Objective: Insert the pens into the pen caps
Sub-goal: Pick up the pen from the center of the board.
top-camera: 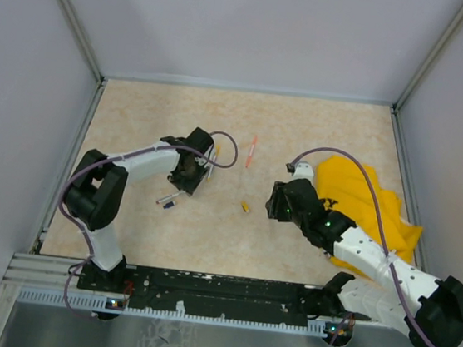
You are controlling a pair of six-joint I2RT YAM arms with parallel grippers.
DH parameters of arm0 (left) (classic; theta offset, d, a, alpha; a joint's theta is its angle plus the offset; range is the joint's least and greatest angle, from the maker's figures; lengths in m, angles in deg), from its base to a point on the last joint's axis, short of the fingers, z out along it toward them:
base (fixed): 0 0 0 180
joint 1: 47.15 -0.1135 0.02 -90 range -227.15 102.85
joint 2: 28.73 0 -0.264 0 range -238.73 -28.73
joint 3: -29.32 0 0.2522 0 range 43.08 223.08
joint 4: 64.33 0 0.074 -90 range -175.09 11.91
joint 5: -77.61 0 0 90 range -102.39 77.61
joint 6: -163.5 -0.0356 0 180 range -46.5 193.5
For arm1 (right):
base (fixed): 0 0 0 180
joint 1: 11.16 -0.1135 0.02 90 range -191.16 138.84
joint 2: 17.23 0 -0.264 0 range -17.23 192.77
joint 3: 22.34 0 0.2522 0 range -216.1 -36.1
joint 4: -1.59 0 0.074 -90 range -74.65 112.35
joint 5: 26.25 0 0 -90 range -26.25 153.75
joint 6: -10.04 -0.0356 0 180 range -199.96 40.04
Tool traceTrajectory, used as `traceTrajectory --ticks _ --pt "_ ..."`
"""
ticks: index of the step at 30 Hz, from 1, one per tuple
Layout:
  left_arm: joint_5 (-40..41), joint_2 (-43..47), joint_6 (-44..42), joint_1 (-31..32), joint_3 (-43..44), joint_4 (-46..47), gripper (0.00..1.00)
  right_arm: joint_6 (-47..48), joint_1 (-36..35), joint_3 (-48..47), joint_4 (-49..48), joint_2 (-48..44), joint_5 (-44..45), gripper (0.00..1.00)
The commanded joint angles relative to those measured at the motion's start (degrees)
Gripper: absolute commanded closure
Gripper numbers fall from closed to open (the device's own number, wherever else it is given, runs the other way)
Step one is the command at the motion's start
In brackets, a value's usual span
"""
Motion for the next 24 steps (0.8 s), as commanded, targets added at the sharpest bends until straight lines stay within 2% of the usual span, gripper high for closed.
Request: traceTrajectory --ticks 1,6,12,24 --pt "1.0 -1.8 -0.6 -0.3 0.0 -0.6 0.55 1.2 0.6 -2.6 -2.1 0.4 -0.4 0.6" --pt "2.8 -2.3 -0.8 -0.4 -0.6 -0.3 0.56 1.2 0.6 -2.5 -1.9 0.4 -0.4 0.6" --pt "4.3 -2.8 -1.1 -0.5 -1.8 0.1 0.64 1.3 0.7 -2.6 -1.8 0.6 -0.5 0.6" --pt "2.9 -2.3 -3.0 -0.9 -3.5 3.0 0.74 1.0 0.7 -3.0 -2.0 1.3 -1.1 0.6"
